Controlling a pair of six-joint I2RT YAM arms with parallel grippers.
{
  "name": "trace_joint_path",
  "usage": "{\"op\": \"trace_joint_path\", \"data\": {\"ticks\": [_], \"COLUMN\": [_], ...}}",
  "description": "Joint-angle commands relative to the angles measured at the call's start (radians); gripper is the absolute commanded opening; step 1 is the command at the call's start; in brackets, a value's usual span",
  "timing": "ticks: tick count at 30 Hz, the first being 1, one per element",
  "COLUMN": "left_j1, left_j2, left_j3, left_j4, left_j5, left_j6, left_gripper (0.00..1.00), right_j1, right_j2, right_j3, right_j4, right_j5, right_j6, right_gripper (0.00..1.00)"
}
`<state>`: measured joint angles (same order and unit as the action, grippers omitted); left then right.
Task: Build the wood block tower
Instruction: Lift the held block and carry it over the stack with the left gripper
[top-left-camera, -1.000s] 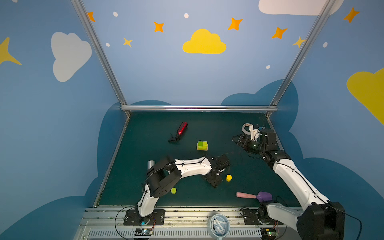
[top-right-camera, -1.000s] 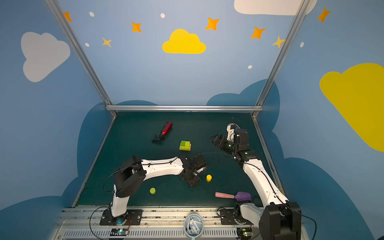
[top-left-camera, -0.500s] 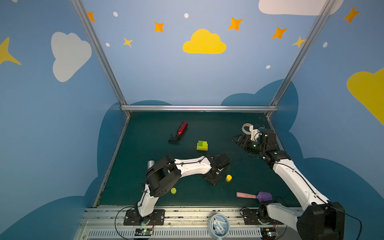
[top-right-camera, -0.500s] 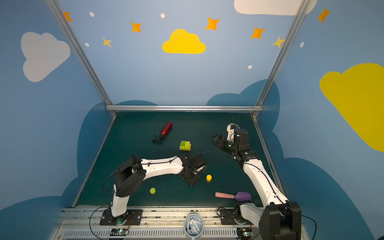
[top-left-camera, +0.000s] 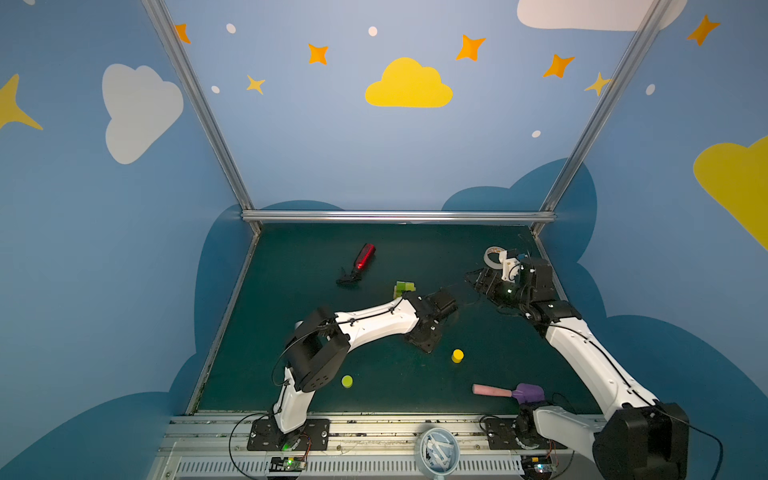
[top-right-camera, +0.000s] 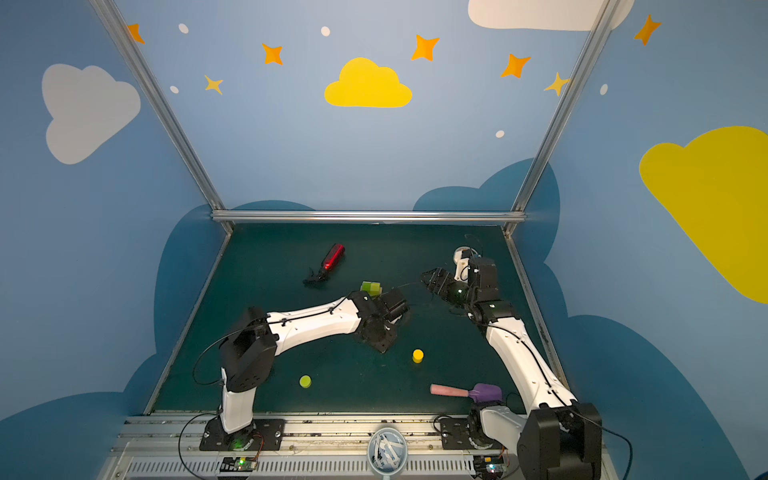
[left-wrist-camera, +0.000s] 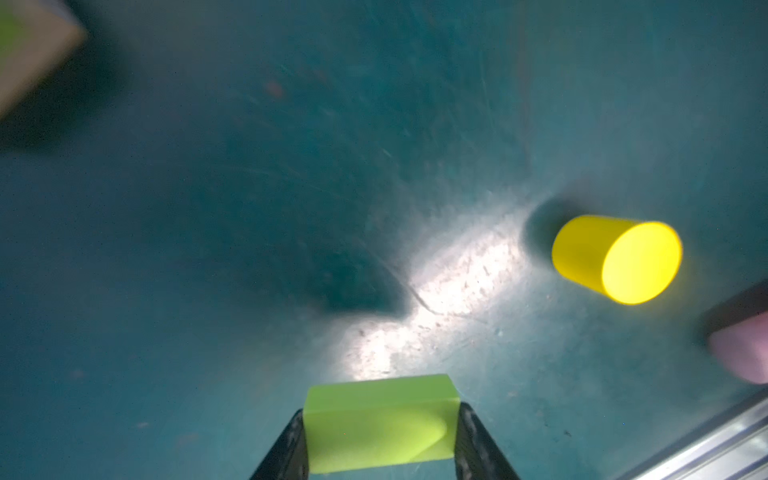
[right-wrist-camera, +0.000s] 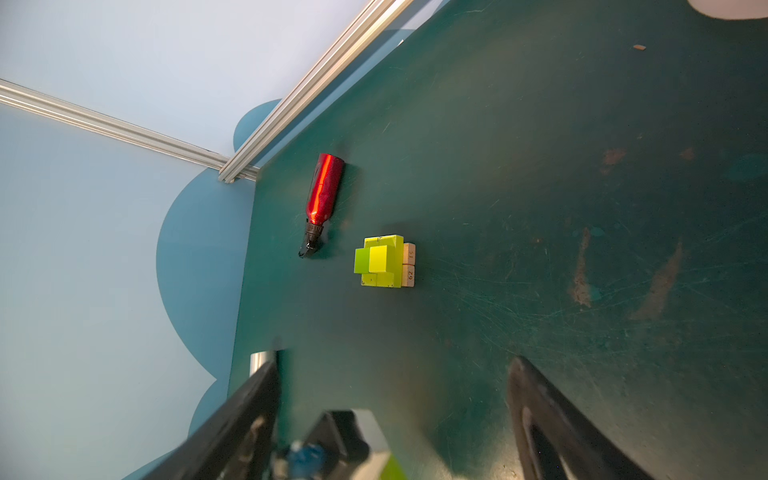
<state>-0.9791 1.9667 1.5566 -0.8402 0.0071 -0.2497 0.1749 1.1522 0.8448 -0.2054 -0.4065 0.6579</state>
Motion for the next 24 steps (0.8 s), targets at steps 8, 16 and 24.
{"op": "trace_joint_path", "data": {"ticks": [8,16,24], "left_j1": [0.151,0.222,0.277], "left_j2": [-0.004,0.172,0.367], "left_j3": [0.209,0.523,0.794], "left_j4": [-0.199,-0.351,-0.447], "left_j5": [-0.065,-0.085,-0.041], "left_j6": [-0.123,-0.130,-0.177], "left_gripper": [0.44,0.45,0.45], "right_j1": [-0.041,-0.076,-0.112], "right_j2": [0.017,0.035,0.065], "right_j3": [-0.025,-0.035,-0.046], "right_j4": [0.029,0.043,0.063], "right_j5": [-0.028,-0.050,-0.075], "right_j6": [-0.002,-0.004,-0.003], "right_gripper": [0.84,0.84,0.84]}}
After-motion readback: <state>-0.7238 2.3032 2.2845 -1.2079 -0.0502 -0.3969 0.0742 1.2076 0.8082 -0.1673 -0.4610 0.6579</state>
